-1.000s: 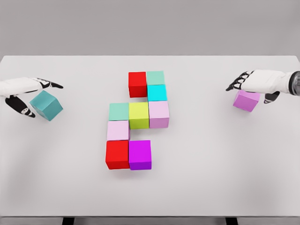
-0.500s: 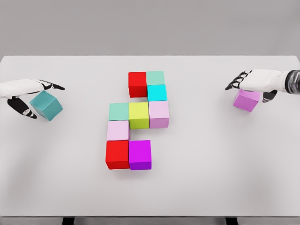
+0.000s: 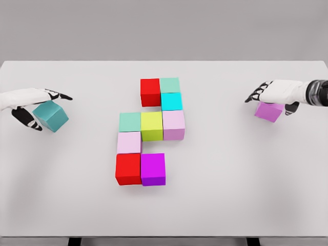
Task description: Assemble the squares on the desktop into the number 2
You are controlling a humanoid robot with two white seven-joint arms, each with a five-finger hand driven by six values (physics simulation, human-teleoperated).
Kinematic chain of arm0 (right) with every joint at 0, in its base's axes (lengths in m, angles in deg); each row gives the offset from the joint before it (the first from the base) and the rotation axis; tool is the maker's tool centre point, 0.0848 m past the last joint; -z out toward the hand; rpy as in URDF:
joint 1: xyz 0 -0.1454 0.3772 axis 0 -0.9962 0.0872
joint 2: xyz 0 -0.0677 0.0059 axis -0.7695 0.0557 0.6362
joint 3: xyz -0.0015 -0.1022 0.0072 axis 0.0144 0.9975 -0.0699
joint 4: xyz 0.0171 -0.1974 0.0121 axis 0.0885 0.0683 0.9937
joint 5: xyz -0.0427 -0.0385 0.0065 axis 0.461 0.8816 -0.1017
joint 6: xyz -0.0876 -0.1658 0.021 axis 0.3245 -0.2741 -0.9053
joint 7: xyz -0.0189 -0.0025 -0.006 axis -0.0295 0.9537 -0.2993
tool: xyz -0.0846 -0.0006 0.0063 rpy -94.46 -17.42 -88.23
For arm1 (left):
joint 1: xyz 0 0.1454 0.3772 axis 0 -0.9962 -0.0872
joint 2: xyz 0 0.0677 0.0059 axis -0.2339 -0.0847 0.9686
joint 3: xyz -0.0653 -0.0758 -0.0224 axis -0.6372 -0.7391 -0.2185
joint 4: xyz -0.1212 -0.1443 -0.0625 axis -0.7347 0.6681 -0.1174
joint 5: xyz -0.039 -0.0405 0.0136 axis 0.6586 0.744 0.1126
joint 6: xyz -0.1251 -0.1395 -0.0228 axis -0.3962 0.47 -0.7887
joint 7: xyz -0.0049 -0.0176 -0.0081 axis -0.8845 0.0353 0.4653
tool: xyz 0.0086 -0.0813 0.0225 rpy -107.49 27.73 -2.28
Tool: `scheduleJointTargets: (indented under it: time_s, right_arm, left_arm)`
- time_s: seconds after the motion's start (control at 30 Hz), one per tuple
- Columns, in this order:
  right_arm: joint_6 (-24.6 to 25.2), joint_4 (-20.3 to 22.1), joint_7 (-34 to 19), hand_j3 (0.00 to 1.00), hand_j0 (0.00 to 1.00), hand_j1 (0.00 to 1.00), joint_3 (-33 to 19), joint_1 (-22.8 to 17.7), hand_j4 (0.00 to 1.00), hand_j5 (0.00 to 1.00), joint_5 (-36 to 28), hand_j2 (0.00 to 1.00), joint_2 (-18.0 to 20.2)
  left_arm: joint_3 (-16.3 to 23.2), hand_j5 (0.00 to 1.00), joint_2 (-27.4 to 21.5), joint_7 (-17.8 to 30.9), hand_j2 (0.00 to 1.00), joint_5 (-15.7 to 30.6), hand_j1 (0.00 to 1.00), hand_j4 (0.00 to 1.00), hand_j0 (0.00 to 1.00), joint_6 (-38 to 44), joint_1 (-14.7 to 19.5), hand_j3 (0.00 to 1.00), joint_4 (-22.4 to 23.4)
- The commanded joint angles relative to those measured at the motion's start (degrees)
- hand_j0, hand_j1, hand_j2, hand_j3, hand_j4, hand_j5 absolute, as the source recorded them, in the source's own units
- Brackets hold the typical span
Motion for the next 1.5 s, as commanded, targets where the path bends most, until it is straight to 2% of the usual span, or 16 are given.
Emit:
scheduleJointTargets:
  time_s: [0.0, 0.03, 0.07, 0.23, 0.33, 0.43, 0.57, 0.77, 0.9, 1.1, 1.2, 1.33, 1.47]
  right_arm:
    - [0.1, -0.2, 0.0, 0.95, 0.95, 0.95, -0.1, 0.0, 0.95, 0.95, 0.3, 0.95, -0.1]
    - [0.1, -0.2, 0.0, 0.87, 0.87, 0.87, -0.1, -0.1, 0.87, 0.87, 0.3, 0.87, -0.1]
    - [0.1, -0.3, 0.0, 0.83, 0.83, 0.83, 0.0, 0.0, 0.83, 0.83, 0.3, 0.83, -0.1]
    - [0.1, -0.3, 0.0, 0.7, 0.7, 0.7, 0.0, 0.0, 0.7, 0.7, 0.3, 0.7, -0.1]
    - [0.1, -0.3, 0.0, 0.69, 0.69, 0.69, -0.1, 0.0, 0.69, 0.69, 0.2, 0.69, -0.1]
    - [0.1, -0.2, 0.0, 0.69, 0.69, 0.69, -0.3, 0.5, 0.69, 0.69, -0.5, 0.69, -0.3]
    - [0.1, 0.0, 0.0, 0.69, 0.69, 0.69, -0.6, 0.8, 0.69, 0.69, -7.4, 0.69, -0.5]
    - [0.1, 0.8, 0.0, 0.69, 0.69, 0.69, -0.7, 1.1, 0.69, 0.69, -13.0, 0.69, -0.3]
    - [0.1, 6.4, 0.0, 0.69, 0.69, 0.69, -0.2, 0.8, 0.69, 0.69, -16.8, 0.69, 1.3]
    - [0.1, 20.9, 0.0, 0.7, 0.7, 0.7, 0.9, -1.0, 0.7, 0.7, -23.6, 0.7, 9.7]
    - [0.1, 28.1, 0.0, 0.71, 0.71, 0.71, 1.0, -2.5, 0.71, 0.71, -24.9, 0.71, 12.8]
    - [0.1, 32.8, 0.0, 0.71, 0.71, 0.71, 2.6, -4.5, 0.71, 0.71, -24.9, 0.71, 13.8]
    - [0.1, 33.6, 0.0, 0.71, 0.71, 0.71, 5.6, -4.6, 0.71, 0.71, -24.8, 0.71, 13.3]
  left_arm:
    - [-0.1, 1.0, 0.2, 0.0, 1.0, 0.1, 1.0, 1.0, 1.0, 0.1, 0.0, 1.0, 0.1]
    - [-0.1, 1.0, 0.2, 0.0, 1.0, 0.1, 1.0, 1.0, 1.0, 0.1, 0.0, 1.0, 0.1]
    - [-0.1, 1.0, 0.2, 0.0, 1.0, 0.0, 1.0, 1.0, 1.0, 0.1, 0.0, 1.0, 0.2]
    - [-0.1, 1.0, 0.2, 0.0, 1.0, 0.0, 1.0, 1.0, 1.0, 0.1, 0.1, 1.0, 0.6]
    - [-0.1, 0.98, 0.2, 0.0, 0.98, 0.0, 0.98, 0.98, 0.98, 0.1, 0.0, 0.98, 0.6]
    - [-0.1, 0.91, 0.1, 0.0, 0.91, 0.0, 0.91, 0.91, 0.91, 0.1, 0.0, 0.91, 0.7]
    - [0.7, 0.82, 0.1, 0.0, 0.82, -0.1, 0.82, 0.82, 0.82, 0.1, 0.0, 0.82, 0.8]
    - [0.8, 0.72, 0.1, 0.0, 0.72, 0.0, 0.72, 0.72, 0.72, 0.1, -0.1, 0.72, 0.8]
    - [0.8, 0.71, -0.1, 0.0, 0.71, 0.0, 0.71, 0.71, 0.71, 0.1, -0.1, 0.71, 0.8]
    - [0.8, 0.7, -0.2, 0.0, 0.7, 0.0, 0.7, 0.7, 0.7, 0.1, -0.3, 0.7, 0.8]
    - [1.2, 0.7, -0.2, 0.0, 0.7, 0.0, 0.7, 0.7, 0.7, 0.1, -0.2, 0.7, 0.9]
    - [1.8, 0.68, 0.0, 0.0, 0.68, -0.1, 0.68, 0.68, 0.68, 0.1, -0.3, 0.68, 1.4]
    - [1.8, 0.63, 0.0, 0.0, 0.63, 0.0, 0.63, 0.63, 0.63, 0.1, -0.3, 0.63, 1.4]
